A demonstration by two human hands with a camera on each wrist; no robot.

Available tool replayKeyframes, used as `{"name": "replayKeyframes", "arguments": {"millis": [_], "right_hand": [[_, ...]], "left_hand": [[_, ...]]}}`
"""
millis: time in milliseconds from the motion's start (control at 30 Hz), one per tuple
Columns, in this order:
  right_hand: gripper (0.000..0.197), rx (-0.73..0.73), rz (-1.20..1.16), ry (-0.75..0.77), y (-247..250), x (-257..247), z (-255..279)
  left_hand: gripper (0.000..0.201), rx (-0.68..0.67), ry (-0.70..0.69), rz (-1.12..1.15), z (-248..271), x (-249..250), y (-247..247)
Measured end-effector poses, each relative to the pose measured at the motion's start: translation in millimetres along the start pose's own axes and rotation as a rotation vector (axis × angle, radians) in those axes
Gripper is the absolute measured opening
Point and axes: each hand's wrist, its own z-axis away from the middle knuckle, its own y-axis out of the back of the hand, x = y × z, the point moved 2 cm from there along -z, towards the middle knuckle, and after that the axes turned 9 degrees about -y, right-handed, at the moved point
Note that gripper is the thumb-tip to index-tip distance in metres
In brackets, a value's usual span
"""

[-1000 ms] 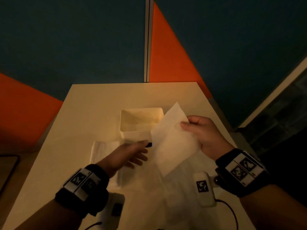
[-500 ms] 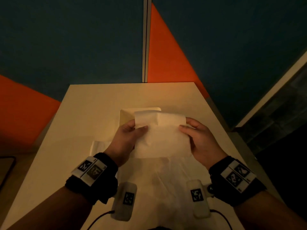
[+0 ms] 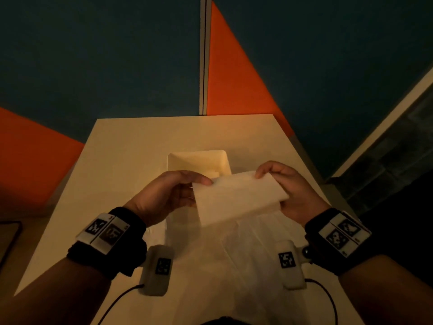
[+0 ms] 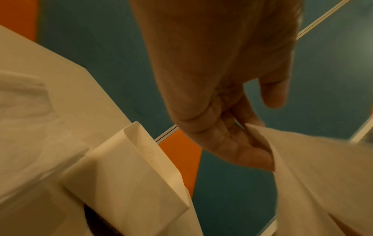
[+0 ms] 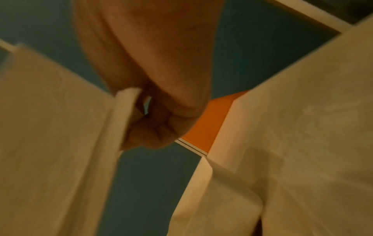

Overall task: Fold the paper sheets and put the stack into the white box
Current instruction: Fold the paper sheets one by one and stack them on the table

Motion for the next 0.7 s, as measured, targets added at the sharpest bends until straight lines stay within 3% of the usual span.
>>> {"name": "replayKeyframes", "arguments": {"millis": [133,267,400,467,533,633,700], "right_hand": [[0.044,-0.125,0.254,0.018,-6,-22,-4],[0.033,-0.250,0.440,0.061,-20,-34,-8],[0.023,-0.308,0.379,0.016,-21,-29,-12],[0.022,-0.237,0.350,-0.032,-7,-20,-20],[0.021,-0.067,0.442,-0.093,13,-4,-33],[0.013,0.151,0.806,-0.150,48,27,-53],[0.019,0.141,1.120,-0.178,67,48,-60]], "left_hand": [[0.027,-0.110,0.035,-0.020,-5,2,-5],[0.019,-0.175,0.038,-0.039,-7,0,-18],[0.030,-0.057,0.028,-0.074,-6,-5,-16],[0.031,0.073,0.047,-0.086,0,-9,-5],[0.027,0.196,0.056,-0.131,10,-12,9],[0.024,0.354,0.093,-0.195,32,-24,35],[0.023,0.430,0.130,-0.265,48,-36,55]]}}
